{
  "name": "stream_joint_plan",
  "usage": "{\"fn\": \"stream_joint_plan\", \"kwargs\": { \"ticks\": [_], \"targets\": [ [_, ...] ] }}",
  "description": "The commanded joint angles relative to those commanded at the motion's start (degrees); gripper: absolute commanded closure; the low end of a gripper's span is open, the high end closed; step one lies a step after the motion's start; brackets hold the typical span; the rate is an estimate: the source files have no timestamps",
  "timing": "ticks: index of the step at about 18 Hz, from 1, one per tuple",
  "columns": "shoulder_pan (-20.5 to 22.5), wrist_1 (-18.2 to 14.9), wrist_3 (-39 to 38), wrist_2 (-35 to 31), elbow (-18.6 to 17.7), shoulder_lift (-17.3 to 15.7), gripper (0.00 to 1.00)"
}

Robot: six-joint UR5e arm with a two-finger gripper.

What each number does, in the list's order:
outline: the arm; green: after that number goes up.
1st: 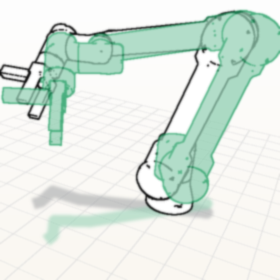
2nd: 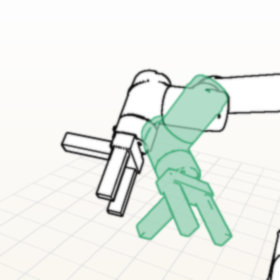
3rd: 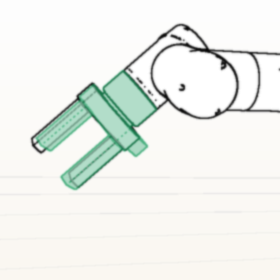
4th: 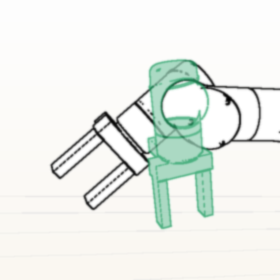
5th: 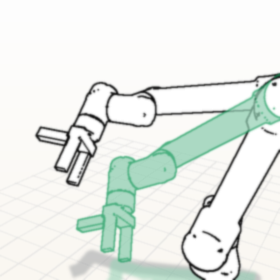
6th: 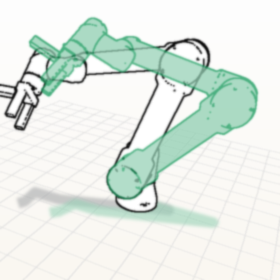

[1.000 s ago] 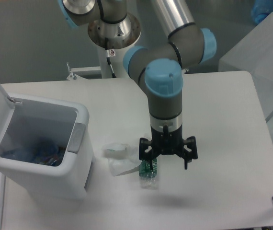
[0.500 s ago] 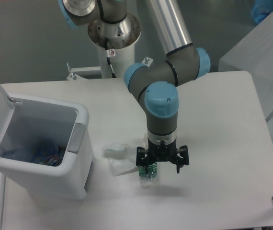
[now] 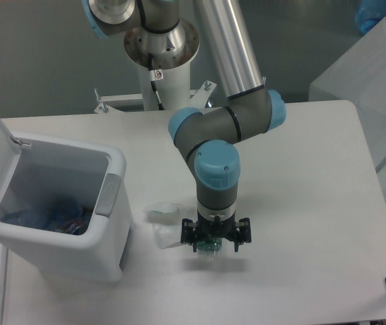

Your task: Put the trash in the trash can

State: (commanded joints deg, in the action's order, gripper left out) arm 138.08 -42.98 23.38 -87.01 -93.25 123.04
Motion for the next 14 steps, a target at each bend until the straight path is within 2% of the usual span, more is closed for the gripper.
{"fn": "stream_joint_plan", "kwargs": {
  "ticks": [14],
  "targets": [
    [-0.7, 0.2, -0.4, -0.1, 0.3, 2.4, 0.00]
  ]
}}
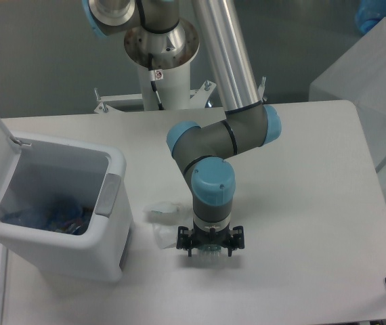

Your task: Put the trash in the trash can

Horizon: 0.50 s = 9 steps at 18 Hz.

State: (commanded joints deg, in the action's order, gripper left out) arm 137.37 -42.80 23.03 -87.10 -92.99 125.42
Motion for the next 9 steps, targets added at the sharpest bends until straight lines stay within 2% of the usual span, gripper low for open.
{"fn": "stream_joint_plan", "kwargs": {
  "ticks": [5, 9],
  "targets": [
    [-0.2, 0.0, 0.0, -0.1, 0.0, 0.5, 0.00],
    [-0.3, 0.0, 0.0, -0.1, 0.0, 0.6, 0.04]
  ]
}}
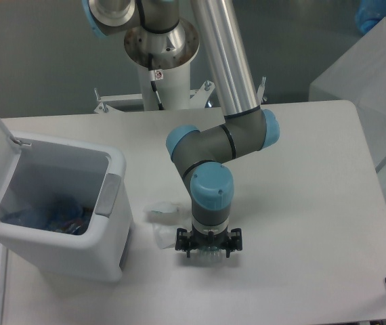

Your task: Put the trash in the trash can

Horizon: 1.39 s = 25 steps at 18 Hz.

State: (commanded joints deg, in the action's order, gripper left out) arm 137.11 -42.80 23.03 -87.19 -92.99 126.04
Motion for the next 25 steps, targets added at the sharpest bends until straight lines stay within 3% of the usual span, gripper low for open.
{"fn": "stream_joint_plan", "kwargs": {
  "ticks": [4, 16, 18, 25],
  "targets": [
    [-0.3, 0.0, 0.0, 0.0, 0.0, -0.2, 0.15],
    [-0.4, 0.0, 0.1, -1.3, -0.3, -0.2, 0.22],
    [-0.4, 0.0, 0.1, -1.3, -0.3, -0.4, 0.30],
    [-0.4, 0.0, 0.2, -1.3, -0.2, -0.4, 0.34]
  ]
}}
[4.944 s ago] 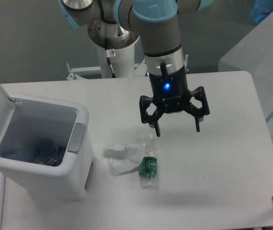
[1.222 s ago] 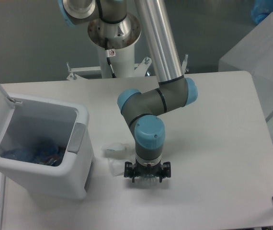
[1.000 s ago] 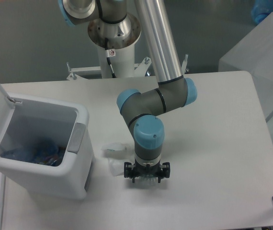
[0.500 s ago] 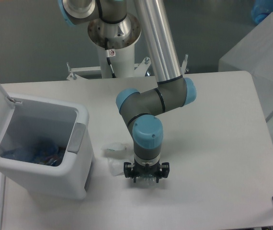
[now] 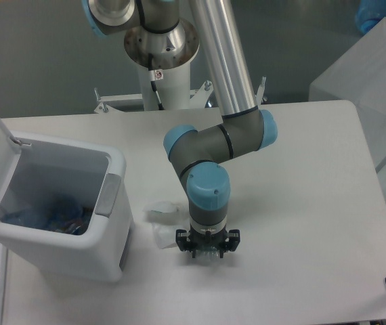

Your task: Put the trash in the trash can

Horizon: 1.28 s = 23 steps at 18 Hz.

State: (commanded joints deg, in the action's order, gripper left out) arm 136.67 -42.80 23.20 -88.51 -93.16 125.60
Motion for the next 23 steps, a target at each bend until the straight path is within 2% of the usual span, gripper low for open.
{"fn": "stream_joint_plan", "kwargs": {
  "ticks": [2, 12, 18, 23],
  "targets": [
    [0.0, 0.0, -0.1, 0.1, 0.0, -0.1, 0.37],
    [-0.2, 0.0, 0.4, 0.1, 0.3, 0.0, 0.37],
    [-0.1, -0.2, 0.7, 0.0, 3.2, 0.0, 0.37],
    [0.2, -0.1, 4.5, -0.8, 3.8, -0.7, 0.37]
  ]
}}
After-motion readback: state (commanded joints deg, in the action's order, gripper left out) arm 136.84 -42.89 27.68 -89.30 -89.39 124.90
